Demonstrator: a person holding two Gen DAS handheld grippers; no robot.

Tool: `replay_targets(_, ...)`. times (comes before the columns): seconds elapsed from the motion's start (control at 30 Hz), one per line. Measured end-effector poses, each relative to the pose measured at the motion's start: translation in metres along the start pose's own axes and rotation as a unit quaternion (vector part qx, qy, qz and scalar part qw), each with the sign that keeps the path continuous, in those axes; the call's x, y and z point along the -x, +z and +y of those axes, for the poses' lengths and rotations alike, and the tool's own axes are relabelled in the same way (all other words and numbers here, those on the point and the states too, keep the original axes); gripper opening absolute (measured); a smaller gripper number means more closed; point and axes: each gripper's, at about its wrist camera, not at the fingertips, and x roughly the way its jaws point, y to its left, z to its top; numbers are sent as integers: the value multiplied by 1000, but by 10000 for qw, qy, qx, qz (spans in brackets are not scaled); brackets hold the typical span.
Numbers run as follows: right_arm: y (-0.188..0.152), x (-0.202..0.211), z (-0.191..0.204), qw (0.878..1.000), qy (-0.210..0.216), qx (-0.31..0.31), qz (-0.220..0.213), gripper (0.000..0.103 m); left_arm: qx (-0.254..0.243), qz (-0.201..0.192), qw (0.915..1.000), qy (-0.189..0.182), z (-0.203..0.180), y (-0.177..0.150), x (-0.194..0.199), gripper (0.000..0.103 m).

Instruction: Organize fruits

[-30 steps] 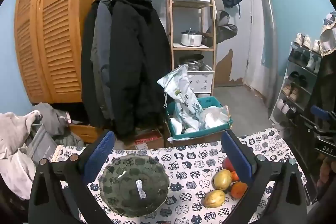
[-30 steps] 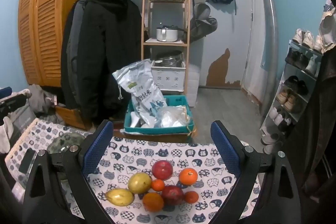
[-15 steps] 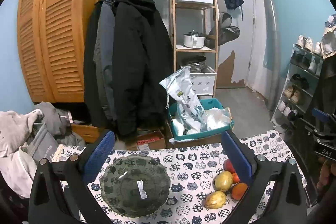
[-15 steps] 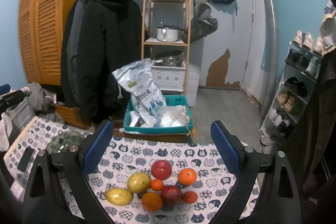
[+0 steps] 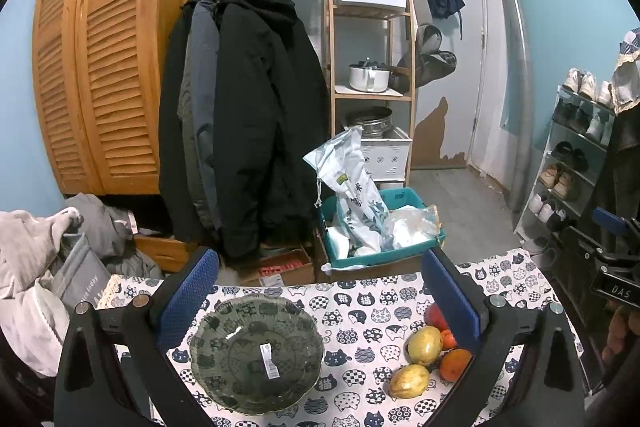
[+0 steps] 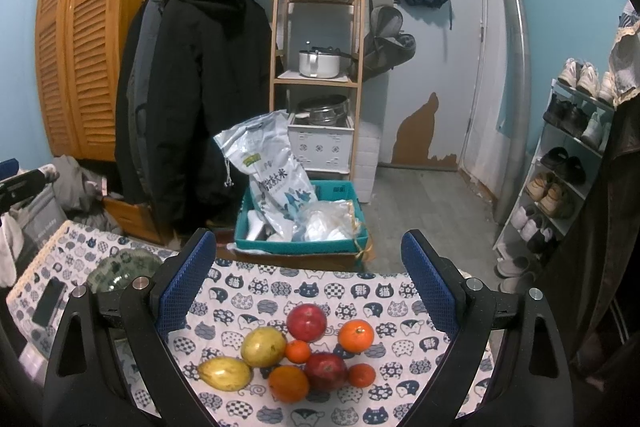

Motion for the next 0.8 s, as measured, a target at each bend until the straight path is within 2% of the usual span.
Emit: replay_targets(0.8, -2, -3, 0, 10000, -20, 37, 29, 92, 16, 3, 10000, 1, 4, 1, 0, 102)
